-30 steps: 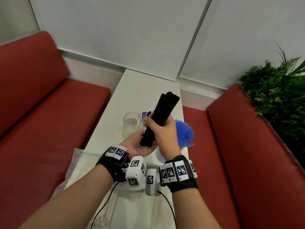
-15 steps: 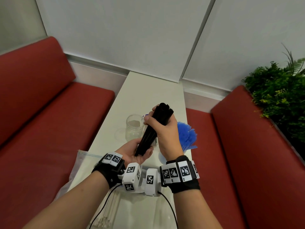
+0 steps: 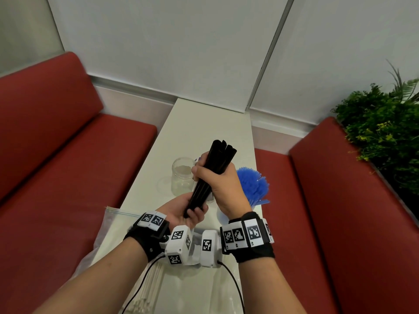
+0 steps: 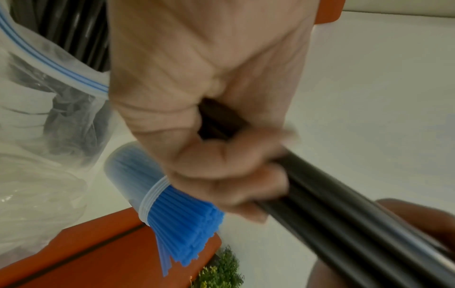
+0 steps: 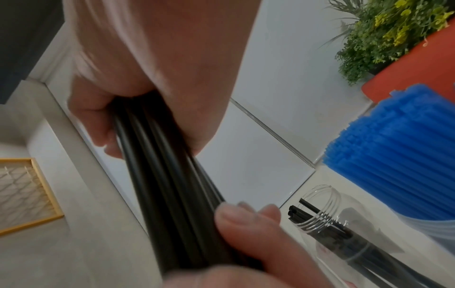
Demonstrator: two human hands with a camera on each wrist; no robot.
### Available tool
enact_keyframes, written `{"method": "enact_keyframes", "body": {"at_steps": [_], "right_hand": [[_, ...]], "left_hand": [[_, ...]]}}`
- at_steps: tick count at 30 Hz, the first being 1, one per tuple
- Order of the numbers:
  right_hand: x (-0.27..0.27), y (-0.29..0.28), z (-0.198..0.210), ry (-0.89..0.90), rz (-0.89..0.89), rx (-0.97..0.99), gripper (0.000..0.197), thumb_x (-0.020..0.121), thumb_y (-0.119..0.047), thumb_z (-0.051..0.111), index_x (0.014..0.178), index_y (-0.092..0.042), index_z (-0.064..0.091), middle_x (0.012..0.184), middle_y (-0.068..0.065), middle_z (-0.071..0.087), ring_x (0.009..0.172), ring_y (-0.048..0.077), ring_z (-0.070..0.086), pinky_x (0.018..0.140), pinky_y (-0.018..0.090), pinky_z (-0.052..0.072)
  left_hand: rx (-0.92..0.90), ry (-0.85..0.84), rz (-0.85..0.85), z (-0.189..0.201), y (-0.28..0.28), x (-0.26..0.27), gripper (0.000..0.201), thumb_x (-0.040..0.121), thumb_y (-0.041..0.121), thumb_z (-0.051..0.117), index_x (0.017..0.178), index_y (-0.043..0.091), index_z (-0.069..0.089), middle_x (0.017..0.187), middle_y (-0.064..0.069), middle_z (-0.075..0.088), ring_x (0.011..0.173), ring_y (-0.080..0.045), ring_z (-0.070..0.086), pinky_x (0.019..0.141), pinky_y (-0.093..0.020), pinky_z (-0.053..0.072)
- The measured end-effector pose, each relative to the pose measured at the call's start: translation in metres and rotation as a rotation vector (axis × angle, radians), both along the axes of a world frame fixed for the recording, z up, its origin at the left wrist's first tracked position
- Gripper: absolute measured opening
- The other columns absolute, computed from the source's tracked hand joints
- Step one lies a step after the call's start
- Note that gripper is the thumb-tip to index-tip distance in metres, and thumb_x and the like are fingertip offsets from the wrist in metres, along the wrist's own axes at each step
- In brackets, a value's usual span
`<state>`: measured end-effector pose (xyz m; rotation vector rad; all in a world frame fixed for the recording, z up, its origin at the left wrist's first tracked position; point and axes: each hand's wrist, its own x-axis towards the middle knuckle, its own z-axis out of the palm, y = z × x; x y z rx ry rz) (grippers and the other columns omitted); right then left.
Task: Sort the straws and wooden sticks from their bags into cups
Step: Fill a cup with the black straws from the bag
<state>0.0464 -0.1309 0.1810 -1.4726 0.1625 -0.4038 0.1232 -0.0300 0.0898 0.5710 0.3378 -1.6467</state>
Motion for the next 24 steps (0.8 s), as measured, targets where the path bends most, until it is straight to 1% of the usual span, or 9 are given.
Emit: {"method": "enact_keyframes", "body": {"at_steps": [2, 4, 7, 9, 14, 18, 20, 22, 24], "right_hand": [[0.001, -0.001, 0.001, -0.015, -0.056, -0.013, 0.019, 0.080, -0.012, 0.075, 0.079, -0.029, 0.064, 0.077, 0.002, 0.063, 0.073, 0.017, 0.060, 0.079, 0.038, 0.050], [0.002, -0.001, 0.003, -0.031, -0.100, -0.018, 0.020, 0.079, -0.015, 0.076, 0.079, -0.031, 0.064, 0.078, 0.003, 0.064, 0.075, 0.018, 0.061, 0.080, 0.036, 0.052], [0.002, -0.002, 0.007, -0.075, -0.137, 0.031, 0.021, 0.079, -0.014, 0.078, 0.082, -0.030, 0.065, 0.081, 0.004, 0.063, 0.081, 0.022, 0.061, 0.083, 0.039, 0.052], [0.001, -0.002, 0.008, -0.093, -0.153, 0.060, 0.022, 0.082, -0.013, 0.077, 0.076, -0.031, 0.065, 0.075, 0.004, 0.061, 0.075, 0.021, 0.060, 0.080, 0.038, 0.051], [0.005, -0.003, 0.007, -0.046, -0.131, 0.043, 0.019, 0.083, -0.010, 0.076, 0.078, -0.024, 0.064, 0.077, 0.011, 0.060, 0.074, 0.022, 0.060, 0.077, 0.034, 0.052], [0.012, -0.003, 0.003, 0.017, -0.067, -0.005, 0.020, 0.081, -0.010, 0.078, 0.075, -0.025, 0.065, 0.076, 0.004, 0.061, 0.075, 0.020, 0.062, 0.078, 0.034, 0.052], [0.019, -0.010, 0.006, 0.036, -0.109, -0.016, 0.022, 0.082, -0.009, 0.076, 0.073, -0.025, 0.064, 0.074, 0.005, 0.060, 0.073, 0.020, 0.060, 0.077, 0.037, 0.050], [0.029, -0.024, 0.016, 0.013, -0.190, -0.026, 0.026, 0.083, -0.011, 0.076, 0.070, -0.030, 0.065, 0.072, 0.000, 0.061, 0.073, 0.018, 0.060, 0.078, 0.038, 0.051], [0.040, -0.043, 0.028, -0.046, -0.306, -0.057, 0.028, 0.084, -0.012, 0.076, 0.067, -0.032, 0.066, 0.070, -0.006, 0.062, 0.072, 0.015, 0.062, 0.075, 0.032, 0.052]], "left_hand": [[-0.001, -0.060, 0.043, 0.004, -0.001, 0.000, 0.018, 0.084, 0.022, 0.061, 0.073, 0.008, 0.061, 0.063, -0.007, 0.058, 0.034, -0.010, 0.041, 0.026, -0.014, 0.024], [-0.002, -0.146, 0.089, 0.008, -0.002, -0.002, 0.021, 0.082, 0.023, 0.062, 0.069, 0.008, 0.064, 0.061, -0.004, 0.055, 0.032, -0.008, 0.036, 0.026, -0.013, 0.018], [0.033, -0.277, 0.141, 0.011, -0.004, 0.000, 0.028, 0.089, 0.029, 0.058, 0.070, 0.009, 0.062, 0.062, -0.003, 0.050, 0.032, -0.007, 0.034, 0.025, -0.014, 0.020], [0.057, -0.336, 0.171, 0.011, -0.003, 0.004, 0.025, 0.092, 0.029, 0.056, 0.076, 0.010, 0.057, 0.065, -0.004, 0.048, 0.035, -0.008, 0.035, 0.025, -0.014, 0.021], [0.001, -0.227, 0.093, -0.002, 0.003, 0.004, 0.027, 0.080, 0.023, 0.063, 0.062, 0.004, 0.067, 0.064, -0.006, 0.052, 0.034, -0.009, 0.038, 0.026, -0.015, 0.020], [0.028, -0.236, 0.123, -0.012, 0.006, 0.006, 0.018, 0.080, 0.022, 0.064, 0.075, 0.006, 0.063, 0.066, -0.007, 0.055, 0.037, -0.010, 0.041, 0.028, -0.016, 0.024], [0.103, -0.328, 0.179, -0.015, 0.009, 0.013, 0.020, 0.087, 0.027, 0.061, 0.090, 0.008, 0.066, 0.078, -0.008, 0.064, 0.048, -0.014, 0.051, 0.036, -0.019, 0.034], [0.205, -0.458, 0.207, -0.017, 0.015, 0.024, 0.033, 0.098, 0.035, 0.051, 0.102, 0.008, 0.069, 0.099, -0.011, 0.072, 0.068, -0.022, 0.063, 0.052, -0.025, 0.043], [0.355, -0.747, 0.191, -0.018, 0.022, 0.034, 0.038, 0.102, 0.038, 0.045, 0.102, 0.009, 0.070, 0.107, -0.012, 0.073, 0.077, -0.024, 0.066, 0.062, -0.029, 0.048]]}}
